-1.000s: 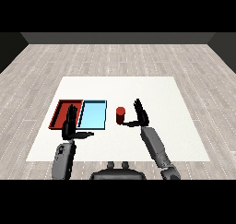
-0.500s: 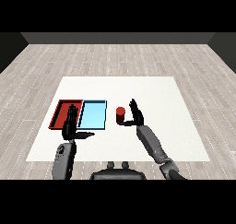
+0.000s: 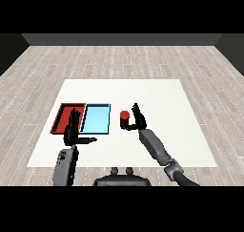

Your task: Pick the red can and put it in the red box

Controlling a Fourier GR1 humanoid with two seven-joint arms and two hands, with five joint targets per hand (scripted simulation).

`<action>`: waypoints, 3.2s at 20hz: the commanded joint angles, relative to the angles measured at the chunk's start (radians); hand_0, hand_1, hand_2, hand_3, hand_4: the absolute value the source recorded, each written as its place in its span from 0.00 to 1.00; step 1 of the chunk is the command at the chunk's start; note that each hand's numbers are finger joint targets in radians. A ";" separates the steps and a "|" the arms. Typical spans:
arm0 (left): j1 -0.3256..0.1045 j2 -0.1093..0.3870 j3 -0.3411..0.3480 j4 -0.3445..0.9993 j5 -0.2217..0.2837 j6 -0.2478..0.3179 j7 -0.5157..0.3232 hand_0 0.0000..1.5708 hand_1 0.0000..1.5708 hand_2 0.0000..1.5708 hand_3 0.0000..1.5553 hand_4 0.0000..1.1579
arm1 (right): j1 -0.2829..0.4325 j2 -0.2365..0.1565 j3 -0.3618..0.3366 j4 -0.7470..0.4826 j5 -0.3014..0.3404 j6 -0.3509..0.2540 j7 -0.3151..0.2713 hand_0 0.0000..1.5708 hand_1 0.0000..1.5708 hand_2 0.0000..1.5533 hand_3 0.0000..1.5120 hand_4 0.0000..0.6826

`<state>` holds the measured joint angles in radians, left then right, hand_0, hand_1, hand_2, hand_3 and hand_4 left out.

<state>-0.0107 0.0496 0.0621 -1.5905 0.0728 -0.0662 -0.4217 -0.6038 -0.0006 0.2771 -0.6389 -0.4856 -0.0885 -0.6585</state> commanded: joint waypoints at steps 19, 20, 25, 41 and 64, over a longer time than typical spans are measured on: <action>0.016 0.036 0.020 -0.068 0.021 -0.020 0.049 0.00 0.00 0.00 0.00 0.00 | -0.135 0.001 0.230 0.066 -0.290 -0.064 -0.017 0.00 0.00 0.00 0.00 0.00; -0.027 0.067 0.076 0.038 0.061 -0.059 0.005 0.00 0.00 0.00 0.00 0.00 | -0.150 0.001 0.255 0.116 -0.326 -0.047 -0.046 0.00 0.00 0.00 0.00 0.00; -0.068 0.018 0.018 0.033 -0.009 0.014 0.034 0.00 0.00 0.00 0.00 0.00 | -0.155 0.001 0.264 0.099 -0.330 -0.040 -0.018 0.00 0.00 0.00 0.00 0.00; -0.010 0.012 0.006 -0.001 -0.020 0.008 0.000 0.00 0.00 0.00 0.00 0.00 | -0.221 0.001 0.420 0.186 -0.450 -0.324 0.072 1.00 1.00 0.96 0.96 0.84; 0.038 -0.021 -0.040 -0.034 -0.046 0.022 -0.041 0.00 0.00 0.00 0.00 0.00 | -0.244 -0.059 0.300 0.002 -0.278 -0.433 0.185 1.00 1.00 0.95 0.93 0.88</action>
<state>0.0019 0.0388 0.0304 -1.6161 0.0199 -0.0337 -0.4277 -0.8215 -0.0183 0.5911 -0.5250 -0.7970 -0.4630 -0.5457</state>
